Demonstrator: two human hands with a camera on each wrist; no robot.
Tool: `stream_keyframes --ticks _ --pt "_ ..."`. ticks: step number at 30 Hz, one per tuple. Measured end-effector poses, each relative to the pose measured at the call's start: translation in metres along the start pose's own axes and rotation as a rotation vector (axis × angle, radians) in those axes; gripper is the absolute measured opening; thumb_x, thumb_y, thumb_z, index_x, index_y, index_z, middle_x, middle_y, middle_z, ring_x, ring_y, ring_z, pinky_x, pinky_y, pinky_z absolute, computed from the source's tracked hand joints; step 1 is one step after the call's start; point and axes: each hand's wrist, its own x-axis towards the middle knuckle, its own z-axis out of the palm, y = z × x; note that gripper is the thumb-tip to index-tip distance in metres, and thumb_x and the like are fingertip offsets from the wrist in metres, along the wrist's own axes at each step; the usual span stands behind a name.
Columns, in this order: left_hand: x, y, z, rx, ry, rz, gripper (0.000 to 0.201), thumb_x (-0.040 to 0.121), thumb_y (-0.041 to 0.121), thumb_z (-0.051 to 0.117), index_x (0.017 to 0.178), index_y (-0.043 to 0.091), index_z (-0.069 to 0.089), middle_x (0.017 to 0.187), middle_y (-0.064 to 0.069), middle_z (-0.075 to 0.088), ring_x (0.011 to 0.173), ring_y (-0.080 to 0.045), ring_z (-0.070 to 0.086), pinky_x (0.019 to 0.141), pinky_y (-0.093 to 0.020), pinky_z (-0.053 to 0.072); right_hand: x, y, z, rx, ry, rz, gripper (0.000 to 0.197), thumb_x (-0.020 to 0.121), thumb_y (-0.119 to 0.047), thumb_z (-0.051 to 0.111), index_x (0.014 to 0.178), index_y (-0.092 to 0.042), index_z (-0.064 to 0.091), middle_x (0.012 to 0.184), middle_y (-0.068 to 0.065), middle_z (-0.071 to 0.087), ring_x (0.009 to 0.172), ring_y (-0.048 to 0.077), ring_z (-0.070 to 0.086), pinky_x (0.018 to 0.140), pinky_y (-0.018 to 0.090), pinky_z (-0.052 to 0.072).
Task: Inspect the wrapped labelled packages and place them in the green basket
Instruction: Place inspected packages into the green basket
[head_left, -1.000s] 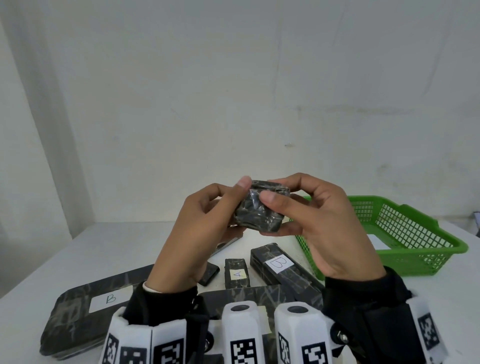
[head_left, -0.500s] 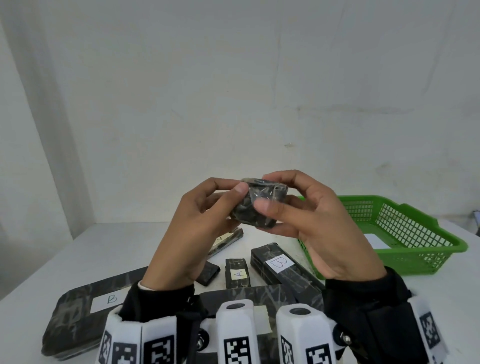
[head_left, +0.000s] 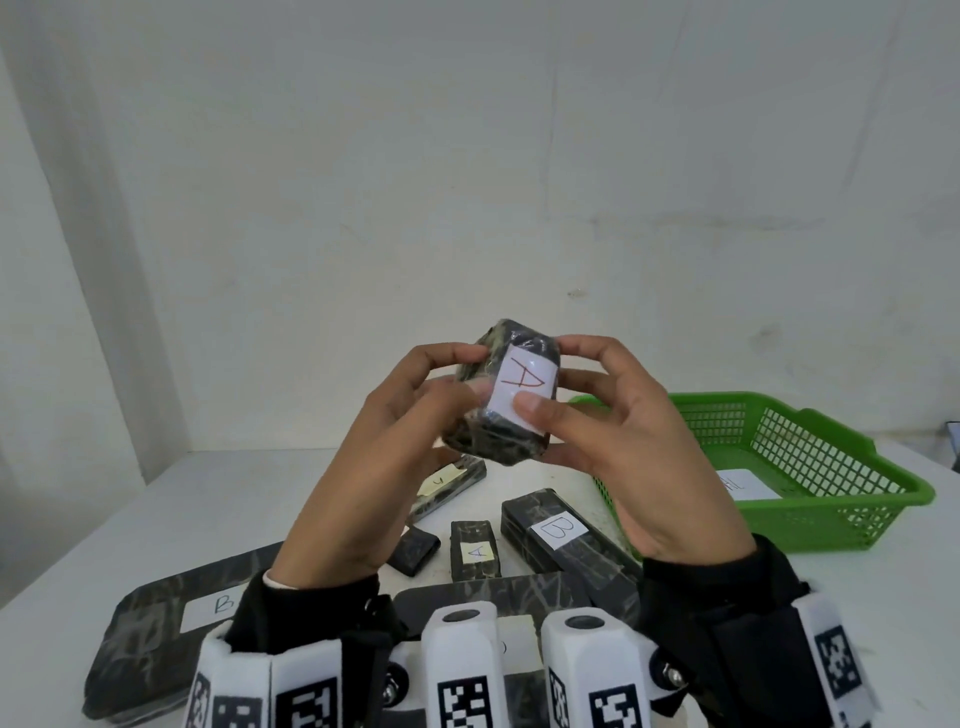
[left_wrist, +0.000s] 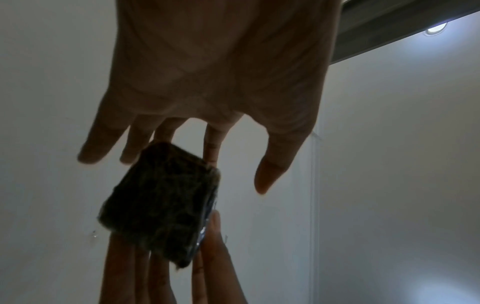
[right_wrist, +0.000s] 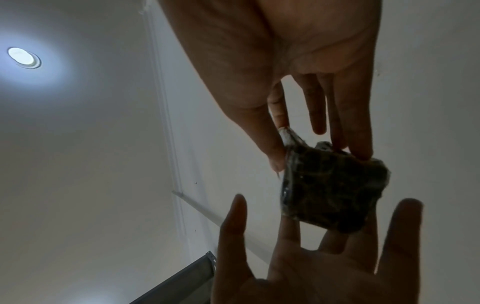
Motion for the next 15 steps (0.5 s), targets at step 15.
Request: stream_keyframes --ticks 15 --pt "0.0024 -0.0109 -0.0058 -0.036 0.019 0.082 0.05 0.071 0.005 0.071 0.117 0.019 0.057 0.123 -0.004 0.066 0.111 -0.026 0.066 0.09 -0.043 0.053 0.0009 -0.0061 -0.0017 -0.038 -0.019 0.076 0.046 0.08 -0.054 0.055 0.103 -0.019 0.073 0.098 -0.006 0.072 0.068 0.009 0.057 0.047 0.021 0.041"
